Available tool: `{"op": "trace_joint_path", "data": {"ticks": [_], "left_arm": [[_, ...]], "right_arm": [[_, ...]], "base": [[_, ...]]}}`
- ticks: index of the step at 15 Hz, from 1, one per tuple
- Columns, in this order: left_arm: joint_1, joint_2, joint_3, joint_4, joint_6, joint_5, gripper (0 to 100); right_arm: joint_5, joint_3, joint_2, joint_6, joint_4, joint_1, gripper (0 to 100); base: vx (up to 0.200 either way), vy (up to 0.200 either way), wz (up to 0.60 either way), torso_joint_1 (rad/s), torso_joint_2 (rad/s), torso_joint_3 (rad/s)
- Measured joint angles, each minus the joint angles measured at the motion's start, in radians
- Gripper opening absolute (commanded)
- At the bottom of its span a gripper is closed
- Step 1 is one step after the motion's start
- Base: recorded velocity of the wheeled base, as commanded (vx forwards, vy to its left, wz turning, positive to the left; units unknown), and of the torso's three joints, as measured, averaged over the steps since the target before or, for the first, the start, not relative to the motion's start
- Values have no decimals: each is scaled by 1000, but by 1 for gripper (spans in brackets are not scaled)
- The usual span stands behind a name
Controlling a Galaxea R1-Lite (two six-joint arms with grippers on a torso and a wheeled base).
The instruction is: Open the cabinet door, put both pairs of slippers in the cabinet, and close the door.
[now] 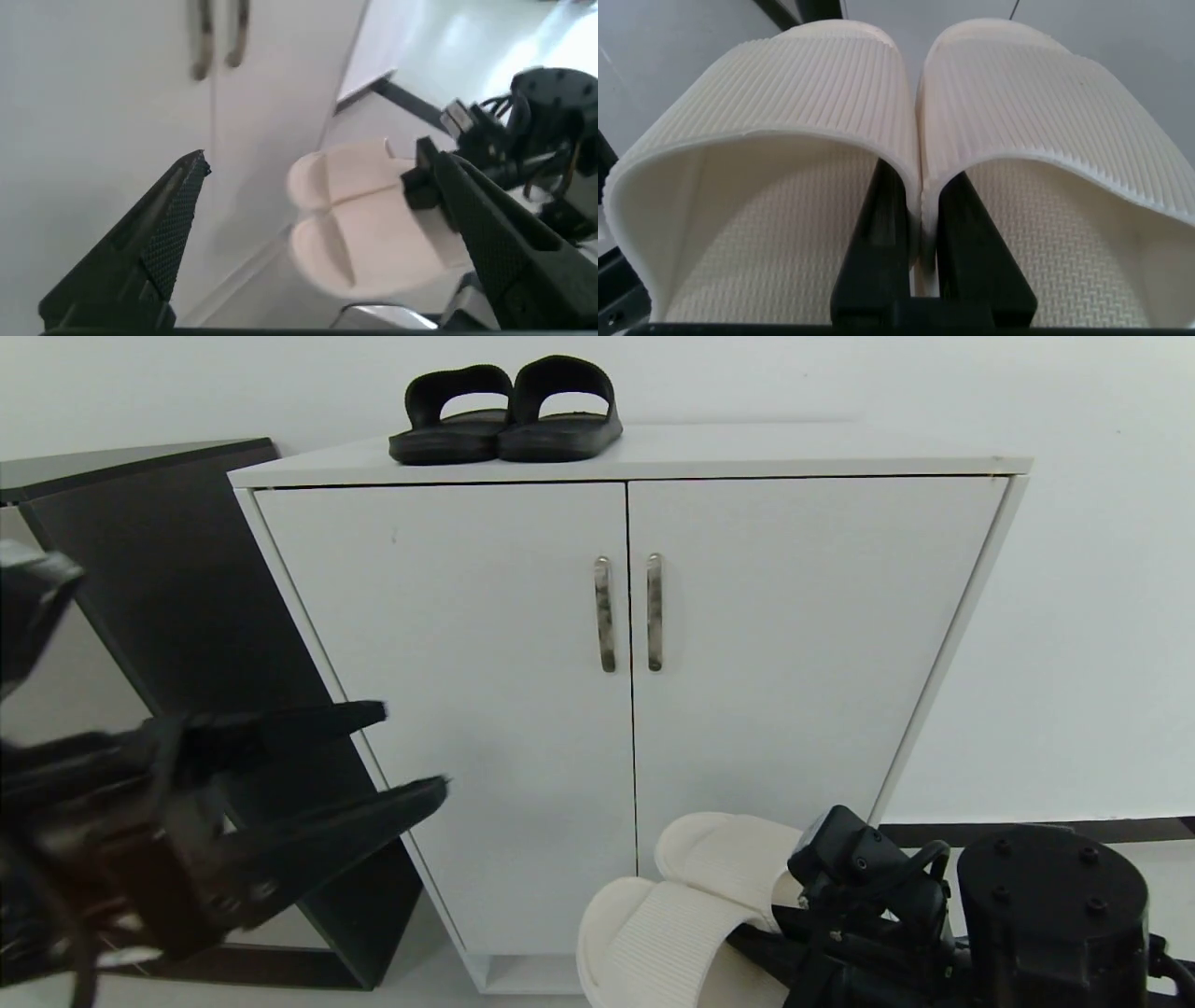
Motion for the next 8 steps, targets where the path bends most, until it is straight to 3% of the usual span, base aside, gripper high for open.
{"op": "trace_joint_path", "data": {"ticks": [3,8], "left_arm": [[-111,137,-128,-25,-3,10,100],[-153,314,-281,-27,-17,5,100]], "right_arm": [[-1,6,-1,-11,-17,0,0],[0,9,3,-12,-20,2,0]], "base": [[0,0,0,0,0,0],[0,0,0,0,0,0]]}}
